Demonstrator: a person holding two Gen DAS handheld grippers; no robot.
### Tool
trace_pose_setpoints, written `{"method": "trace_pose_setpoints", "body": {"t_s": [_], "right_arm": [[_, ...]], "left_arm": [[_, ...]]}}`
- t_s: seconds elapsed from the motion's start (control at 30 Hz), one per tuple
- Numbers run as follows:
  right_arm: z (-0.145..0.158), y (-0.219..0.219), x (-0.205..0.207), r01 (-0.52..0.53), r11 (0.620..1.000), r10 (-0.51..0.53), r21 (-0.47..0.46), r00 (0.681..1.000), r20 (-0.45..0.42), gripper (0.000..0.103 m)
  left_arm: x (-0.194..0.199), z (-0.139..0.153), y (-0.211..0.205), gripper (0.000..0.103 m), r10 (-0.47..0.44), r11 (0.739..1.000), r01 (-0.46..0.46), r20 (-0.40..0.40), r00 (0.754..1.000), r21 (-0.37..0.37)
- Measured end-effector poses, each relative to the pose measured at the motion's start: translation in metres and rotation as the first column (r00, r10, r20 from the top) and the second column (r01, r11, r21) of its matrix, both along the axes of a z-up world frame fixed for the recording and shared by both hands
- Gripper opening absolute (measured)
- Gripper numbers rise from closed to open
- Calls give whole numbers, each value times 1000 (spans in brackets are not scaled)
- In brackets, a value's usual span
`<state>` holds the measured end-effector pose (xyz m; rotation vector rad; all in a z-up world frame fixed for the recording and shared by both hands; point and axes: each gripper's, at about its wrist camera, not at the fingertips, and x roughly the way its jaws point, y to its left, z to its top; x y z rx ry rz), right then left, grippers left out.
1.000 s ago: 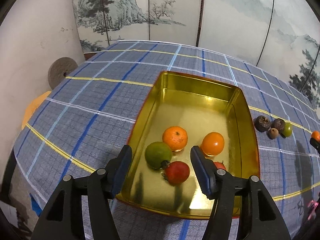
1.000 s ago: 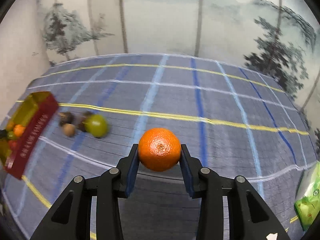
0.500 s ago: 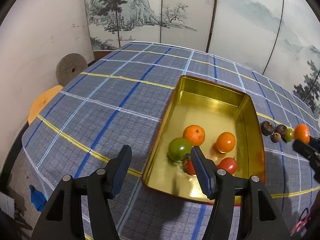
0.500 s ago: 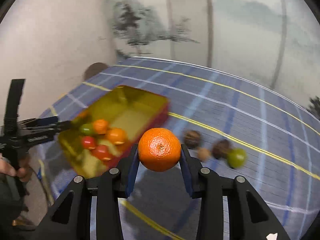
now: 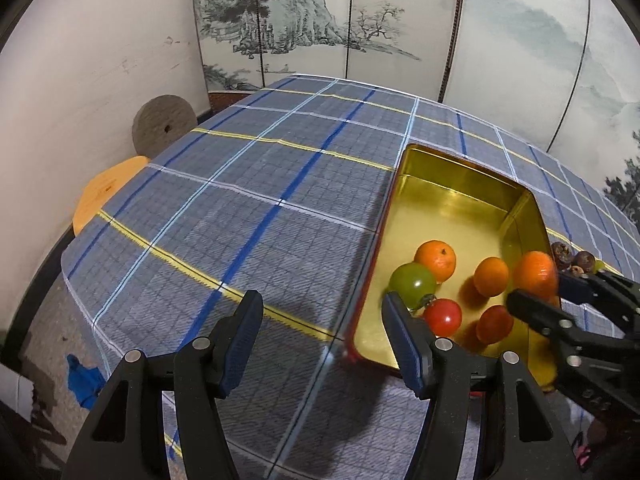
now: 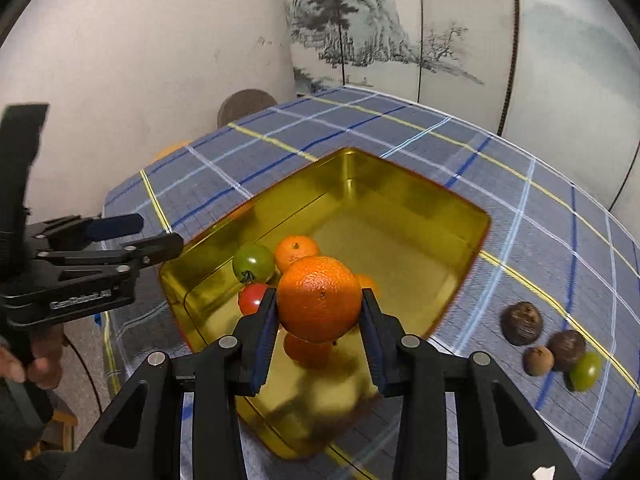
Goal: Organize fruits
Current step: 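Carry the held orange over the tin tray with the right gripper, then lower the orange into the tray and open the right gripper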
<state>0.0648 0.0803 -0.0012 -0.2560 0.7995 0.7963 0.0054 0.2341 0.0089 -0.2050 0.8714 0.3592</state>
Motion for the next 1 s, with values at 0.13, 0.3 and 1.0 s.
{"method": "trace_pose_setpoints", "body": {"t_s": [0.13, 0.3, 1.0], "right_arm": [[-11, 13, 4, -8, 1000, 8, -30, 1000, -7, 36], [-16, 23, 6, -19, 999, 18, -50, 1000, -8, 36], [-25, 27, 4, -15, 998, 14, -56, 1000, -18, 38]], "left_arm": [[-2, -1, 4, 63, 9, 1000, -9, -5, 1000, -2], [-4, -3, 6, 63, 16, 1000, -16, -12, 1000, -9], [-6, -5, 6, 63, 4, 1000, -5, -14, 1000, -22]]}}
